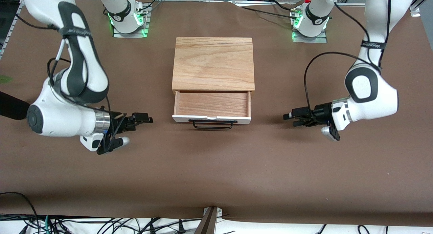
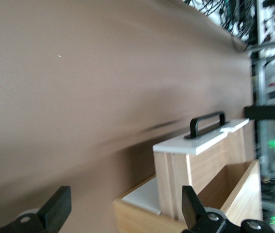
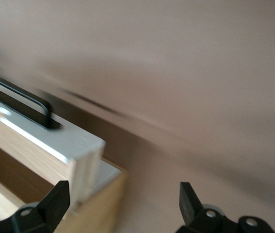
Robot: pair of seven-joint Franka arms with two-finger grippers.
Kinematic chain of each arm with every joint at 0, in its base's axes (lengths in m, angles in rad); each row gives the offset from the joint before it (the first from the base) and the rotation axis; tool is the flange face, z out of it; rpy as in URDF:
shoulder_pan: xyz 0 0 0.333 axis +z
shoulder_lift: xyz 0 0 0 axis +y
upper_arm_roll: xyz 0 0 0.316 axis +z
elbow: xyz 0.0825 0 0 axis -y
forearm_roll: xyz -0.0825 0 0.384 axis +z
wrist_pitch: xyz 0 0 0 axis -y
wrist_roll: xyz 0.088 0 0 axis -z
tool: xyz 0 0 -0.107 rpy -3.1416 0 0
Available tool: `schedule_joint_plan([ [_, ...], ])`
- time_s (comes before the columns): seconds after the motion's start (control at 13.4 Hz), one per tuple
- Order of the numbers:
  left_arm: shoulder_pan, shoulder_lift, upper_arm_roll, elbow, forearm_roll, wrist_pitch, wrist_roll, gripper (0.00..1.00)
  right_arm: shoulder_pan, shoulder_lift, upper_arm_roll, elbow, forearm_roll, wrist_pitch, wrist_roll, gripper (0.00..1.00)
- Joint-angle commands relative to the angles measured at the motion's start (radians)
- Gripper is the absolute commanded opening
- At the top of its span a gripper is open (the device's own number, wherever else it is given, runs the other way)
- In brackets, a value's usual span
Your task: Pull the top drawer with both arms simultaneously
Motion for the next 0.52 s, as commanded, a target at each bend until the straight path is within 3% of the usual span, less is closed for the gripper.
schedule_joint_plan([
  [0.0, 0.013, -0.136, -0.002, -0.081, 0.216, 0.071, -0.005, 1.00, 0.031, -0.110, -0.008, -0.026, -0.204, -0.058, 0.032, 1.00],
  [0.15, 0.053, -0.196, -0.003, -0.121, 0.312, 0.079, -0.001, 1.00, -0.018, -0.168, -0.006, -0.068, -0.240, -0.080, 0.008, 1.00],
  [0.45, 0.094, -0.301, -0.002, -0.224, 0.376, 0.036, 0.013, 1.00, -0.136, -0.346, -0.008, -0.207, -0.261, -0.035, 0.005, 1.00],
])
